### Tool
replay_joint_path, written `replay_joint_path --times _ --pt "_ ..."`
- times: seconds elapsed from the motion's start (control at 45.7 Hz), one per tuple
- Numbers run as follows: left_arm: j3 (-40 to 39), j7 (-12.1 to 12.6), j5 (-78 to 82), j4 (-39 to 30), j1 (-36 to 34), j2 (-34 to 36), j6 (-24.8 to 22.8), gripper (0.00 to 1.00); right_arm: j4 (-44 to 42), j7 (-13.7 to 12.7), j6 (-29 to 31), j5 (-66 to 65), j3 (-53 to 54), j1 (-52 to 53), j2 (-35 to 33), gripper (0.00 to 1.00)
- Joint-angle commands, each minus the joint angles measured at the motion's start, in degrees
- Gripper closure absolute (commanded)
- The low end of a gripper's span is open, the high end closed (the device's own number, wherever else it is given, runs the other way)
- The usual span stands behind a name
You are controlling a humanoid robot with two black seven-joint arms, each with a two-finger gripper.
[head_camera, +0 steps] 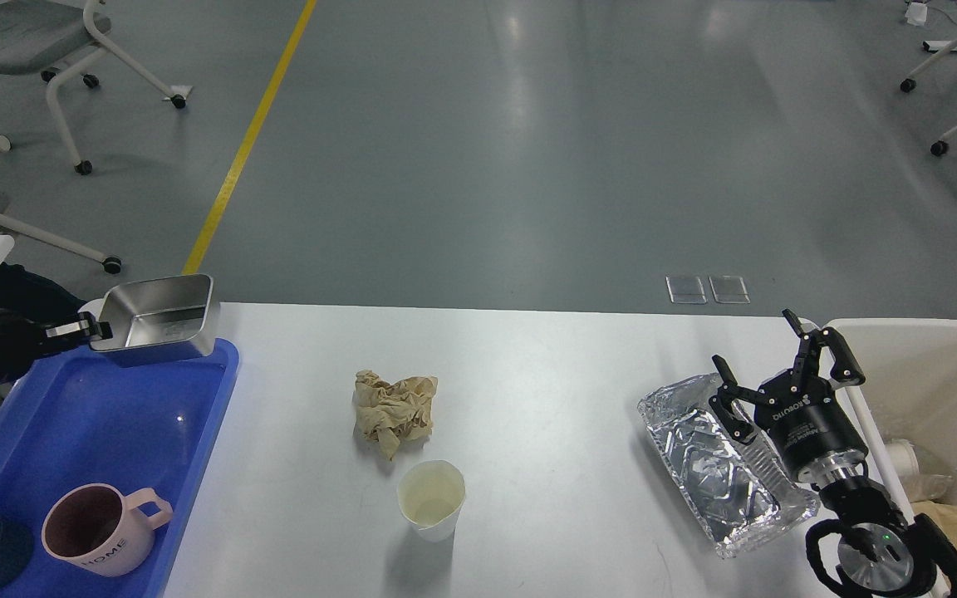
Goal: Tidy desktop
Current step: 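Lift the metal tin into the blue tray and release it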
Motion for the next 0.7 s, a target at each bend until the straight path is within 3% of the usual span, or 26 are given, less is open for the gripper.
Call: replay_joint_path --times 0.0,0.241,0.679 --pt "2.04 -0.9 0.01 -2.4 0.48 4.55 0.0 1.0 0.0 0.0 0.0 0.0 0.0 0.02 -0.09 0.0" --pt "3.36 -2.04 0.1 -2.5 3.99 7.45 0.87 0.99 -0.09 0.0 0.0 0.0 -0.09 -0.06 -0.44 0.0" --pt "3.09 -1.43 -0.87 1.45 8.57 -0.01 7.73 0.98 -0.17 0.0 0.09 0.0 0.0 -0.42 -0.27 0.0"
